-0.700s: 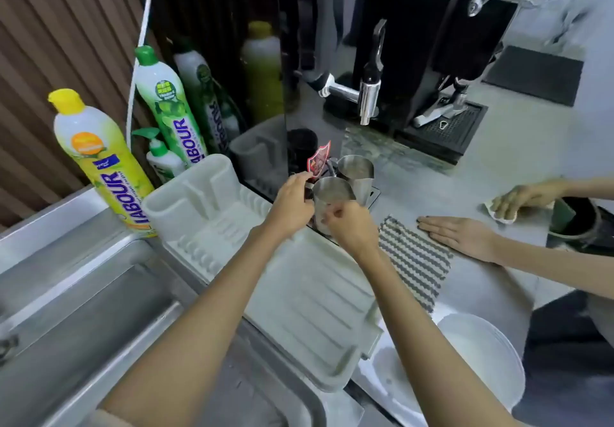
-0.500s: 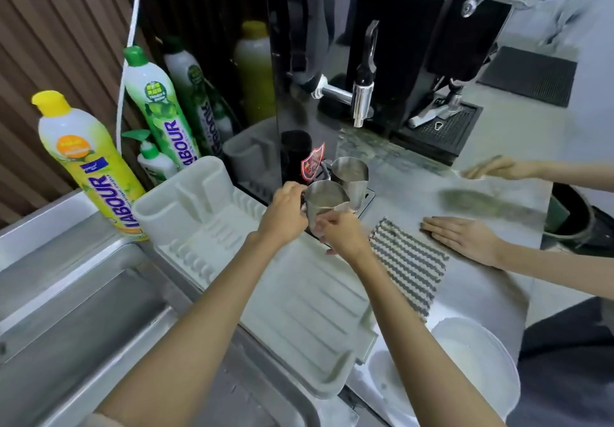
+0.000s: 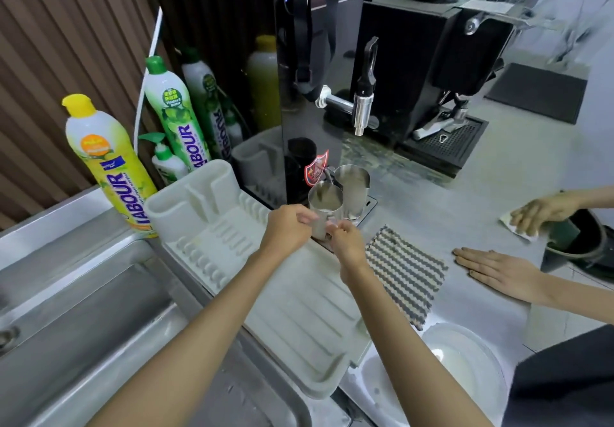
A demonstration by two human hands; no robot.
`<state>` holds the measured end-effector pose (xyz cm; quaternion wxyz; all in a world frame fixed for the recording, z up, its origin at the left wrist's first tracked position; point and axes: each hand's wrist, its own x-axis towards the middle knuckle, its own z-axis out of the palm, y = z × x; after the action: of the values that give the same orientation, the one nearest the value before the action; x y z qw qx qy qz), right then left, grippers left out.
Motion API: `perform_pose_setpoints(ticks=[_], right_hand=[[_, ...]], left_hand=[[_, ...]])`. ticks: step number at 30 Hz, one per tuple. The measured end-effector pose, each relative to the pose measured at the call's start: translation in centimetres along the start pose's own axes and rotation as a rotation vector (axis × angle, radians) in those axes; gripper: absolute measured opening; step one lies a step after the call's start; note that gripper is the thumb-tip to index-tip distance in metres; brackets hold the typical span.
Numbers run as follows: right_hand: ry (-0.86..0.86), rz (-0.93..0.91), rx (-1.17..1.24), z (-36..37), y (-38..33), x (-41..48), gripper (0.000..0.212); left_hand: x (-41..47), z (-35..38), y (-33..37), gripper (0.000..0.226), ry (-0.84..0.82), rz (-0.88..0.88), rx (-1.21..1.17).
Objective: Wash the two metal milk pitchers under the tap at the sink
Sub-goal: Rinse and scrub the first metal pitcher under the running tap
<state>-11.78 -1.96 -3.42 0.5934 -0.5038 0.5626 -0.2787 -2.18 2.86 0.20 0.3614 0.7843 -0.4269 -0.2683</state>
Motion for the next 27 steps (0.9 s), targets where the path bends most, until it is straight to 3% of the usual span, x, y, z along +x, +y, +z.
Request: perform_pose_setpoints(ticks=[3,6,13,16,20,27], right_hand=[[0.034,-0.099,-0.095,-1.2,-0.3,-0.5,0.018],[0.025,-0.175,-0.072,-1.9,-0.8,-1.4,0.013],[-0.205,-0.161,0.072,-0.2,-3.9,-4.3,0.028],[-0.313,-0.197,0.042,1.9,-4.5,-5.4,0.024],[-0.441,-0.264,-0.073,6.9,-4.1,-8.0,0.026],[-0.665,-0.241,-0.149,15.6,-1.6,-12.9,0.026]], left_hand=[[0.0,-0.8,0.5,0.041,0.067,-0.043,-0.178],[-0.3,-1.7,0.7,0.048,0.082,-0.082,-0.311],[-3.6,-5.4,-0.6,0.051,0.232,-0.082,-0.519],[-5.7,-7.9,-1.9,0.048,0.317,-0.095,-0.610],[-9.3,-11.9,-4.9,0.044,0.546,-0.207,-0.794],[-17.2,-17.1,-12.3,0.034,0.730,-0.298,-0.829]])
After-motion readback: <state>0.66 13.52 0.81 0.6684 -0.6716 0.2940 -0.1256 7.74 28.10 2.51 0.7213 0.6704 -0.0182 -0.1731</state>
